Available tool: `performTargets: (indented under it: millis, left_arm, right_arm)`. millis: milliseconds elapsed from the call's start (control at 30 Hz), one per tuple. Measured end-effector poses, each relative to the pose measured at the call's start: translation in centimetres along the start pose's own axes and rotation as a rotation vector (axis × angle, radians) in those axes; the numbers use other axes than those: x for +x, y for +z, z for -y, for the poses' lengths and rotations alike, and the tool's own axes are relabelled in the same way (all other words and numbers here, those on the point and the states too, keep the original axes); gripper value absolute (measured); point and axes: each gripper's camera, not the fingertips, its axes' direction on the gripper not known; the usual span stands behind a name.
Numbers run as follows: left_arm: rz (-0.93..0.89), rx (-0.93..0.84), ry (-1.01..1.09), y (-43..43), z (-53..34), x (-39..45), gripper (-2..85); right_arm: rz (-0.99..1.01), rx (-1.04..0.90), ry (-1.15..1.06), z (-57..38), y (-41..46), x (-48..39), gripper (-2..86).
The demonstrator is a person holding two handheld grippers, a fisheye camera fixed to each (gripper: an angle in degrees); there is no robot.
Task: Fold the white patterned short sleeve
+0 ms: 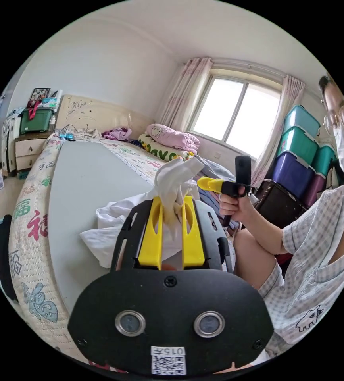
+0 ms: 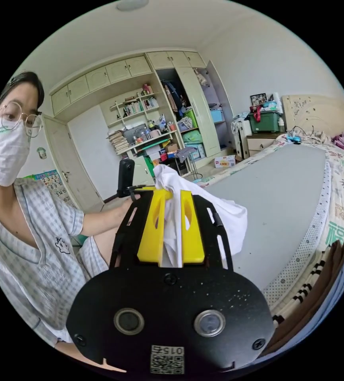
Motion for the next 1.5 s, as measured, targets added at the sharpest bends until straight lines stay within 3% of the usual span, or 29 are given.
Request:
performTargets:
  millis: [100,200,267,367,467,633,733,800,933,1000,1067,1200,1333,1500]
  left_arm:
    - [-0.052,0.048,-0.133,-1.5,-0.2,-2.4,7.2]
    - [-0.086,0.073,-0.215,-2.0,-0.7,-3.6,7.1]
    - [-0.062,0.053,-0.187,-2.3,-0.3,-3.2,7.1]
    - [-0.059,-0.006,-0.113,-3.0,0.6,-2.1,7.3]
    - [-0.023,-0.006,-0.07,-4.9,1.0,-1.1,7.0]
    - [0.026,-0.007,-0.053,-7.5,1.2,-0.8,2.7]
    - [-0.079,-0.066,0.007,-7.3,1.8,0.1,1.3]
    - [-0.066,-0.094,0.052,-7.0,1.9,1.2,0.8]
    - [-0.094,-0.132,0.119,-6.0,1.6,2.9,0.4]
    - [-0.181,-0.153,0.115,-5.4,1.6,3.1,0.4]
    - [-0.266,-0.155,0.107,-4.7,1.4,3.4,0.3]
    - [-0.357,-0.195,0.104,-3.8,1.2,4.0,0.3]
    - [-0.263,-0.206,0.176,-5.3,1.1,5.1,0.3]
    - [-0.094,0.014,0.086,-11.2,0.9,3.9,0.1]
  right_arm:
    - [-0.092,-0.147,-0.058,1.8,1.5,-0.4,15.9]
    - [0.033,-0.342,-0.058,3.4,6.2,-0.4,16.6]
    - [0.05,-0.427,-0.043,3.9,9.0,0.1,15.6]
    - [-0.124,-0.501,-0.092,4.3,11.5,0.6,5.9]
    - [-0.197,-0.383,-0.01,6.2,8.9,3.0,1.5]
    - [-0.316,0.015,0.26,7.5,-1.3,9.5,0.9]
    - [-0.453,0.008,0.246,8.4,-2.4,9.9,1.3]
    - [-0.488,-0.104,0.168,9.9,-1.0,9.9,2.4]
    - [-0.108,0.03,0.073,11.7,-1.7,10.0,11.6]
    - [-0.106,0.034,-0.002,12.5,-0.2,8.7,13.7]
    - [-0.141,-0.046,-0.082,13.3,3.4,7.2,15.5]
    - [-0.027,-0.244,-0.157,15.0,11.4,6.8,14.0]
    - [-0.109,-0.197,-0.13,16.0,10.7,9.3,5.4]
    - [-0.497,0.085,0.036,17.2,3.0,11.8,3.8]
